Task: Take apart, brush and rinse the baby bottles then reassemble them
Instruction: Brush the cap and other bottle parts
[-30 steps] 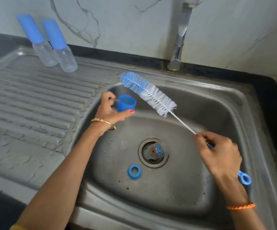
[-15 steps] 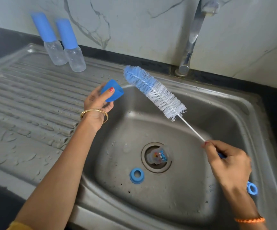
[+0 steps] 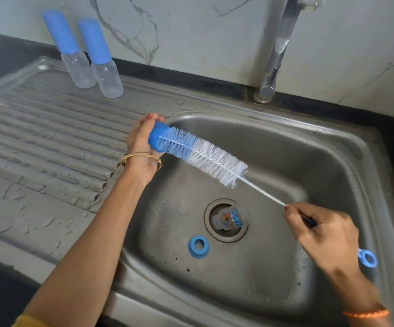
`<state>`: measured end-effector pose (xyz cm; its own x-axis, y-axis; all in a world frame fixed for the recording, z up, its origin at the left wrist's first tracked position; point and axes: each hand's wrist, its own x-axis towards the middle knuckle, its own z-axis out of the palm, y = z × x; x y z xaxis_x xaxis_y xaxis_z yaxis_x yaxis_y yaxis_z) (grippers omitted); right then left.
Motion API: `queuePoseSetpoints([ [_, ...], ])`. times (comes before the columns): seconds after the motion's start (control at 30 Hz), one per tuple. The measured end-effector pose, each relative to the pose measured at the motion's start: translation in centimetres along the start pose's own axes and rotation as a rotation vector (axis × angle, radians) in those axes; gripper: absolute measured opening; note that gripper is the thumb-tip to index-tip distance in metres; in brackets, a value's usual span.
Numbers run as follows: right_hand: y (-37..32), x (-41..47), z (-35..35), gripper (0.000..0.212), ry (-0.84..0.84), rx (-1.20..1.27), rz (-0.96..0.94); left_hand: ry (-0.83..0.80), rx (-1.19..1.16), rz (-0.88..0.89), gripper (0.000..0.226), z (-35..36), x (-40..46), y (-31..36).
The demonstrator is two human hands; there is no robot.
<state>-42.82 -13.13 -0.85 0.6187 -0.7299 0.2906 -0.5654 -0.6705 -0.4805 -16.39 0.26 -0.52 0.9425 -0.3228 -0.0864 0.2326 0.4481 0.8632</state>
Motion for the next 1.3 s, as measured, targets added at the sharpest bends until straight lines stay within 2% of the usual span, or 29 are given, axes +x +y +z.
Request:
queuePoseSetpoints([
  [0.1,-0.7,-0.2,-0.1,0.023,0.003,-0.013,0.031,0.011,0.013,0.009,0.014,0.5,-0.3,-0.5],
  [0.17,-1.0,-0.1,0.1,0.021,-0.070,-0.021,0.097,0.000,0.009,0.019,0.013,0.8,-0.6,-0.7],
  [0.23,-0.7,0.3,0.0,0.028,-0.286,0.151,0.242,-0.032,0.026,0.013,0.014,0.9,-0.7,-0.9],
  [0.3,-0.3,0.8,-0.7,0.036,-0.602,0.582,0.536,-0.097,0.004,-0.007,0.015,0.6,-0.8,-0.8],
  [0.33,-0.3,1.0,-1.1,0.031,-0.736,0.758,0.675,-0.150,-0.051,-0.021,0.016,0.4,-0.8,-0.6],
  [0.37,-0.5,1.1,-1.5,0.023,-0.829,0.867,0.749,-0.201,-0.125,-0.038,0.019,0.2,-0.8,-0.4],
  [0.43,-0.7,1.0,-1.7,0.012,-0.902,0.859,0.734,-0.251,-0.218,-0.057,0.026,0.0,-0.8,0.0],
  [0.5,-0.8,0.8,-1.1,0.009,-0.850,0.719,0.640,-0.198,-0.202,-0.047,0.024,0.0,-0.7,0.0],
  [0.63,-0.4,0.9,0.0,0.010,-0.447,0.547,0.426,0.021,-0.124,0.005,0.014,0.4,-0.3,-0.4],
  [0.7,0.1,0.7,0.2,0.009,-0.213,0.231,0.286,0.079,-0.132,0.029,0.013,0.5,-0.2,-0.4],
  [0.77,0.2,0.5,0.0,0.021,-0.019,-0.075,0.252,0.118,-0.152,0.051,0.011,0.6,-0.4,-0.4],
  [0.83,0.2,0.4,-0.4,0.032,0.132,-0.173,0.168,0.138,-0.157,0.055,0.010,0.6,-0.4,-0.5],
  [0.87,0.2,0.3,-0.4,0.035,0.144,-0.207,0.149,0.142,-0.162,0.050,0.011,0.5,-0.3,-0.4],
  [0.93,0.1,0.6,-0.6,0.044,-0.039,-0.129,0.219,0.130,-0.187,0.056,0.011,0.3,-0.1,-0.3],
  [1.0,0.1,1.0,-1.2,0.057,-0.372,0.324,0.420,0.096,-0.179,0.050,0.010,0.0,0.0,-0.3],
  [1.07,0.5,1.6,-2.0,0.061,-0.556,0.643,0.592,0.043,-0.166,0.003,0.012,0.3,-0.4,-0.5],
  [1.13,1.3,1.6,-2.2,0.056,-0.554,0.668,0.564,0.014,-0.187,-0.001,0.014,0.5,-0.7,-0.7],
  [1.2,2.0,1.4,-1.6,0.049,-0.491,0.578,0.458,0.029,-0.190,0.033,0.015,0.5,-0.5,-0.7],
  [1.3,2.5,1.0,-0.2,0.035,-0.259,0.153,0.248,0.064,-0.196,0.063,0.012,0.3,-0.3,-0.7],
])
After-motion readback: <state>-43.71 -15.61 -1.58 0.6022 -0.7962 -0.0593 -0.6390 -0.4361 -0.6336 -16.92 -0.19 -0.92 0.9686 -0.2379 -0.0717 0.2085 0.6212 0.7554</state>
